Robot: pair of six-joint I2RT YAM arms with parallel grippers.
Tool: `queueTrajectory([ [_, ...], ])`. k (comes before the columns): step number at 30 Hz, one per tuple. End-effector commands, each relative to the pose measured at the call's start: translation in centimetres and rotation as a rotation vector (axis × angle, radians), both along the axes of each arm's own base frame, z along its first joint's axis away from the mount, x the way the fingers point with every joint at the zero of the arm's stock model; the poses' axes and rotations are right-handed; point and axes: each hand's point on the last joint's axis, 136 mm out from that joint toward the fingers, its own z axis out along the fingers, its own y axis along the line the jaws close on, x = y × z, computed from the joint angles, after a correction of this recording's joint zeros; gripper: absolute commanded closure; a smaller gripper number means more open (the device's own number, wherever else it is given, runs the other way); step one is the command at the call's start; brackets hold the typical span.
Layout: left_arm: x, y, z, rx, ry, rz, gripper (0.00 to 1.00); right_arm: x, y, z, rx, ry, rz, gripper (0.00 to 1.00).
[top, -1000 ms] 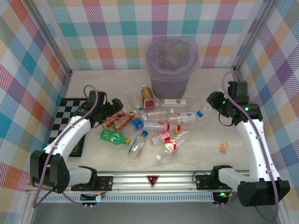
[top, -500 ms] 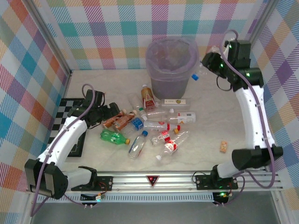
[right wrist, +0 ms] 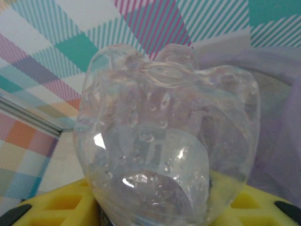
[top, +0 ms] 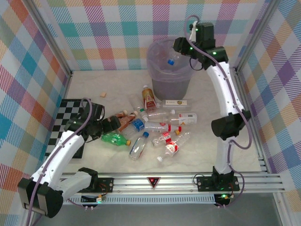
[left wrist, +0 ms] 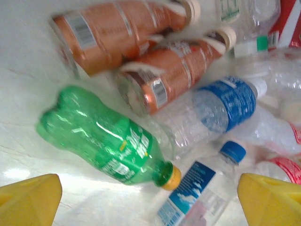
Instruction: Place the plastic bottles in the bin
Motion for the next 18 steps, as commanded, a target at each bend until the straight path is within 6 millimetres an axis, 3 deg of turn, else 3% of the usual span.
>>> queueTrajectory([
  [1, -0.5, -2.9, 0.3, -0.162, -0.005, 0.015, 0.06, 1.6, 0.6, -0.5, -0.112, -0.073, -0.003, 0.52],
  [8, -2.3, -4.7, -0.9, -0.014, 0.032, -0.108, 0.07, 4.0, 2.0, -6.2, -0.232, -0.028, 0.034, 0.52],
  [18, -2.7, -8.7, -1.6, 0.092, 0.040, -0.282, 0.08, 4.7, 3.0, -12.0, -0.314, 0.067, 0.122, 0.48],
])
